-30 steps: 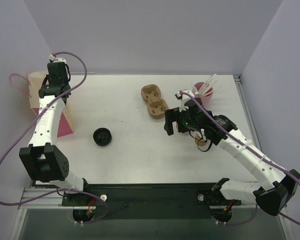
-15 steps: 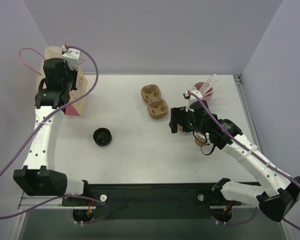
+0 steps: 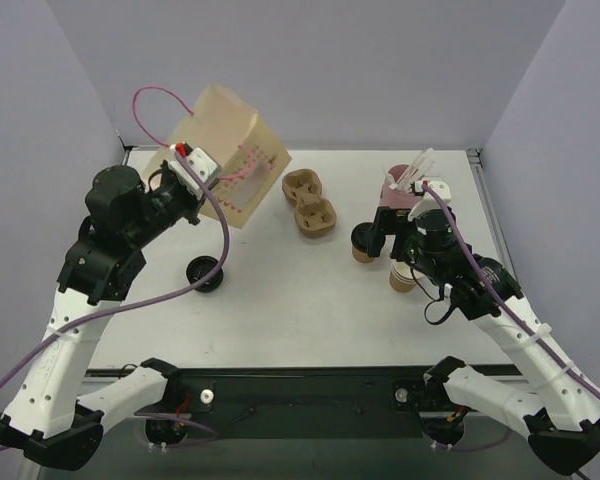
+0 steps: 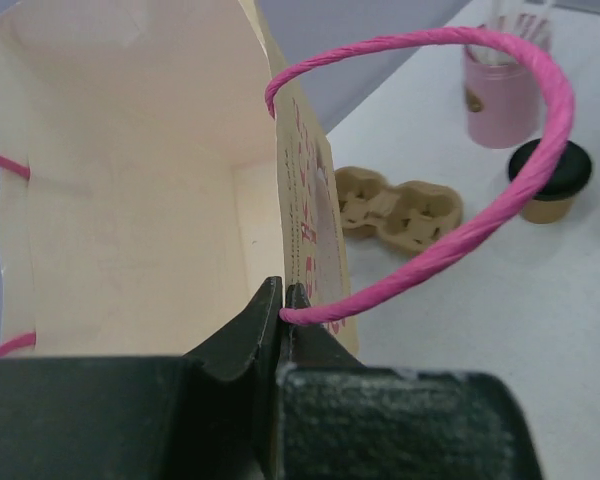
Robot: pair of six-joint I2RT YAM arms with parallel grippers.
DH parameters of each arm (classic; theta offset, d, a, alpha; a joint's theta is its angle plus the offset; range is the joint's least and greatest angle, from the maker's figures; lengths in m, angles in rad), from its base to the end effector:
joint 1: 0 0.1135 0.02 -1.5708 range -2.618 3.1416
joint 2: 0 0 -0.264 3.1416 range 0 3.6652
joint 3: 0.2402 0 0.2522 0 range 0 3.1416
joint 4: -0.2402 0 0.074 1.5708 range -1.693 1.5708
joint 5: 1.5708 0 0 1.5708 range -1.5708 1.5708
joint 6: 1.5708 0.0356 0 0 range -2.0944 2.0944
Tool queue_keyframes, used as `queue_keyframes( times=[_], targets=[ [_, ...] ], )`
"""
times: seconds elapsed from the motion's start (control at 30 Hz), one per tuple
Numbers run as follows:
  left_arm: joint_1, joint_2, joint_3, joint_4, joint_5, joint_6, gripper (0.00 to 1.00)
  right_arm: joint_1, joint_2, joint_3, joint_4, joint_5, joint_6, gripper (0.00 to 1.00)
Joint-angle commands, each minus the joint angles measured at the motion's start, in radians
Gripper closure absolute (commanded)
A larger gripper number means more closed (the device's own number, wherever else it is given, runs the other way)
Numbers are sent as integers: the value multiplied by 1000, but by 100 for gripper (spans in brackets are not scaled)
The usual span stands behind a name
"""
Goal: Pack the takeout coffee
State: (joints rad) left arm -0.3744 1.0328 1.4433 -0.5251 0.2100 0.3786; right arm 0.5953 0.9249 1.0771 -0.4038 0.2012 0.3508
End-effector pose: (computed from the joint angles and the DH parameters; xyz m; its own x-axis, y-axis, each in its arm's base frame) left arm 0.1774 -0.0777 0.4805 0.1046 0.3473 -0.9319 0.5508 0.7600 0.3451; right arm 0.1692 0.1060 0.3937 -0.3273 0.1850 -0.9266 -0.2946 0.9118 0.2861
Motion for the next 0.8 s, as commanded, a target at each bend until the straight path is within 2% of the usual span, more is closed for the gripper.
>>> queue_keyframes(
  times=[0.0, 0.17, 0.3, 0.43, 0.6, 0.7, 0.77],
  targets=[
    [-87, -36, -99, 37, 137, 29, 100, -32, -44, -22, 11, 55, 24, 2],
    [-129, -39, -176, 11, 233, 54, 100, -46, -61, -32, 7, 58, 31, 2],
    [-201, -30, -190, -33, 246, 123, 100, -51, -55, -37, 6, 44, 39, 2],
    [-253, -17, -172, -150, 272, 175, 100, -51, -34, -42, 3, 35, 43, 2],
    [-276, -28, -205, -251, 246, 221, 100, -51, -17, -42, 5, 23, 45, 2],
    [-278, -54, -253, -231, 253, 221, 100, -51, 0, -39, 5, 9, 51, 2],
    [-278, -74, -274, -202, 233, 192, 88, -51, 5, -37, 13, -3, 51, 2]
  ],
)
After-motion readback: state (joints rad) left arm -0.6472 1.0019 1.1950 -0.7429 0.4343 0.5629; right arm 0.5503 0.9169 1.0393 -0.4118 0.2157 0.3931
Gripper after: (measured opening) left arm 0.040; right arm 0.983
